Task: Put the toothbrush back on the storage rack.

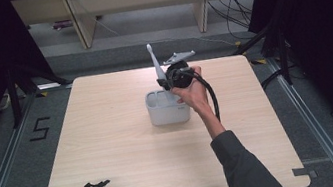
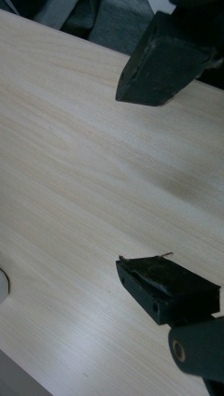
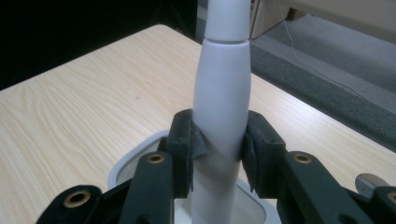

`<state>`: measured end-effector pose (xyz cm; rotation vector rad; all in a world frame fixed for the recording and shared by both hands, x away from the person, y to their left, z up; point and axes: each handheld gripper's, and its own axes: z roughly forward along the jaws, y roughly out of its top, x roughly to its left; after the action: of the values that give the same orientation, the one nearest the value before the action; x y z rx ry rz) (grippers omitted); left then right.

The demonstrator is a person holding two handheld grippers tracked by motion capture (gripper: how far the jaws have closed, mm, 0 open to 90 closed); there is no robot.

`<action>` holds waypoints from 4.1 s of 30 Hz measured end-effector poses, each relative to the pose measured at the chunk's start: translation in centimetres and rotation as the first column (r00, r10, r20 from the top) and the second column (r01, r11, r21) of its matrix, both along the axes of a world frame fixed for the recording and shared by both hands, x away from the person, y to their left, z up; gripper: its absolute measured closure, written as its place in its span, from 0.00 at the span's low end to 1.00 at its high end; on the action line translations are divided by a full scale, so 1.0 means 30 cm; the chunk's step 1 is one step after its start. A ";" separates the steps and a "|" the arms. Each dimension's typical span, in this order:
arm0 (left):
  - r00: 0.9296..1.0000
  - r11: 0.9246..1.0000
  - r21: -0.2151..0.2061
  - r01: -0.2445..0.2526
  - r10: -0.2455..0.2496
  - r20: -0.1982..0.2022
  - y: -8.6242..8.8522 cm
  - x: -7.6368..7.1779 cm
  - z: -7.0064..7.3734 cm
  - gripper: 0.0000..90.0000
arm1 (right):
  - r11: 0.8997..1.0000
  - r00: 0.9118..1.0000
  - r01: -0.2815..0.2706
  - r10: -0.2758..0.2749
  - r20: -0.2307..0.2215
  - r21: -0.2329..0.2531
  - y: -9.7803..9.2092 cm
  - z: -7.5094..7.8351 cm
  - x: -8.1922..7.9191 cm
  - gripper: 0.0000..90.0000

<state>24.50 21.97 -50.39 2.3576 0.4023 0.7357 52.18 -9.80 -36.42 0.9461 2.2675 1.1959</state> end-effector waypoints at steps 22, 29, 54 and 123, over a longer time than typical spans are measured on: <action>1.000 1.000 -0.009 0.002 -0.002 -0.001 -0.001 0.000 -0.002 0.17 | 0.998 0.994 0.008 -0.014 -0.112 -0.055 0.023 -0.100 0.006 0.74; 1.000 1.000 -0.003 0.000 0.000 -0.002 0.000 0.000 -0.001 0.17 | 0.994 0.995 0.004 -0.014 -0.094 -0.106 0.020 -0.127 0.014 0.74; 1.000 1.000 0.007 -0.002 0.002 -0.007 -0.001 0.000 0.001 0.17 | 0.988 0.988 0.012 -0.035 -0.150 -0.157 0.010 -0.165 0.011 0.74; 1.000 1.000 0.024 0.005 -0.005 -0.013 0.000 0.000 0.001 0.17 | 0.995 0.992 -0.029 0.017 -0.129 -0.093 -0.031 -0.132 -0.033 0.54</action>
<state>24.51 21.98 -50.36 2.3858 0.3952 0.7276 51.19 -10.73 -40.37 0.9892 2.4181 1.0543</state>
